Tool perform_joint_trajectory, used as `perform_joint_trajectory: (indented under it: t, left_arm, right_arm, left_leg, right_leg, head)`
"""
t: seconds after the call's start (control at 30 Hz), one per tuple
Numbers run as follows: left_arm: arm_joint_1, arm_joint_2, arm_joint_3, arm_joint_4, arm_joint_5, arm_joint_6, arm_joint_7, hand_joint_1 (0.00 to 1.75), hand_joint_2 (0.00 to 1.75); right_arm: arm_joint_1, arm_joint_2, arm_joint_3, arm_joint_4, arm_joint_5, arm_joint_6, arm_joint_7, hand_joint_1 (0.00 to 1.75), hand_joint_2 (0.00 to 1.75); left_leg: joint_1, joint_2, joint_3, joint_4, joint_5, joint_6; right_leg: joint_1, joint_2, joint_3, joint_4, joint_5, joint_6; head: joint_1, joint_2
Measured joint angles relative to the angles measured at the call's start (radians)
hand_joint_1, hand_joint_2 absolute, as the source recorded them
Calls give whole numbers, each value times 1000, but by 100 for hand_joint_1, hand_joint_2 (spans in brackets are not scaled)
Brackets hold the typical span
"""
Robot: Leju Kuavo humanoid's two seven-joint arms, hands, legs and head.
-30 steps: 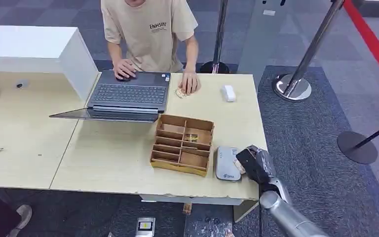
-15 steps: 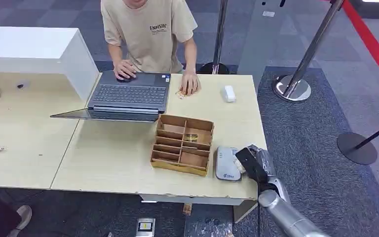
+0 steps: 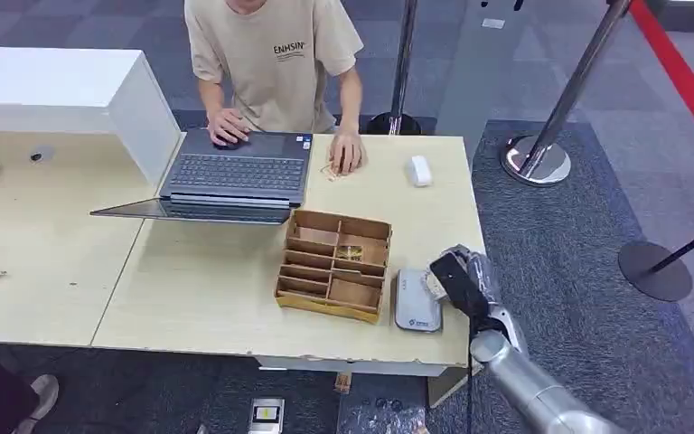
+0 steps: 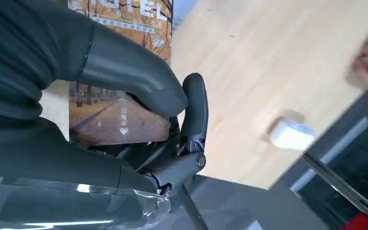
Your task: Pass the card to the sensor for recognition and then transmit it.
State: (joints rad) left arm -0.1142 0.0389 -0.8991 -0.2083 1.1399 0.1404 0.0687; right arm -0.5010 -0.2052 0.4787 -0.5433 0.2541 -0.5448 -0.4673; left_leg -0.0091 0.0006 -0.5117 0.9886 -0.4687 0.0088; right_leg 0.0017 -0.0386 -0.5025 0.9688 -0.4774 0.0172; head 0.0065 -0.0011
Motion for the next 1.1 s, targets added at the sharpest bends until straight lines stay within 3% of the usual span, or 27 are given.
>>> perform_joint_trajectory:
  t: [0.3,0.43,0.57,0.73,0.83,0.97,1.0,1.03,1.1]
  left_arm:
    - [-3,0,-2,0,-2,-1,5,0,0]
    - [-6,0,-5,0,-5,-3,8,0,0]
    - [-12,0,-19,0,-13,-6,21,0,0]
    - [-23,-1,-30,0,-24,-8,39,0,0]
    - [-34,-3,-43,0,-27,-11,47,0,0]
    - [-43,-9,-51,0,-26,-12,44,0,0]
    - [-45,-10,-51,0,-23,-13,42,0,0]
    - [-46,-12,-51,0,-17,-15,38,0,0]
    - [-47,-18,-51,0,-9,-18,30,0,0]
  right_arm:
    - [-72,-35,0,-188,50,-11,89,175,175]
    - [-125,-55,2,-288,129,-6,160,175,175]
    - [-211,-76,19,-364,345,3,272,175,175]
    - [-357,-79,73,-376,554,80,344,175,175]
    - [-456,-52,139,-338,720,129,380,175,175]
    - [-557,16,232,-251,839,145,396,175,175]
    - [-572,28,248,-232,848,145,399,2,175]
    - [-583,45,261,-214,854,144,405,0,0]
    - [-599,77,283,-175,848,142,413,0,0]
  left_leg:
    - [0,0,0,0,0,0]
    - [0,0,0,0,0,0]
    - [0,0,0,0,0,0]
    - [0,0,-2,0,0,0]
    - [0,0,-2,0,1,-1]
    - [0,-1,-2,0,1,-1]
    - [0,-1,-3,0,1,-1]
    - [0,-1,-3,0,1,-1]
    - [1,-1,-3,0,1,-1]
  right_leg:
    - [0,0,0,0,0,0]
    - [0,0,0,0,0,0]
    - [0,0,0,1,0,0]
    - [0,0,-1,1,0,0]
    - [0,0,-1,2,0,0]
    - [0,0,-2,2,0,0]
    - [0,-1,-2,2,0,0]
    - [0,-2,-2,2,0,0]
    - [1,-2,-2,2,0,0]
  head:
    - [0,0]
    - [0,0]
    - [0,0]
    - [0,0]
    - [0,0]
    - [0,0]
    - [0,0]
    - [0,0]
    - [0,0]
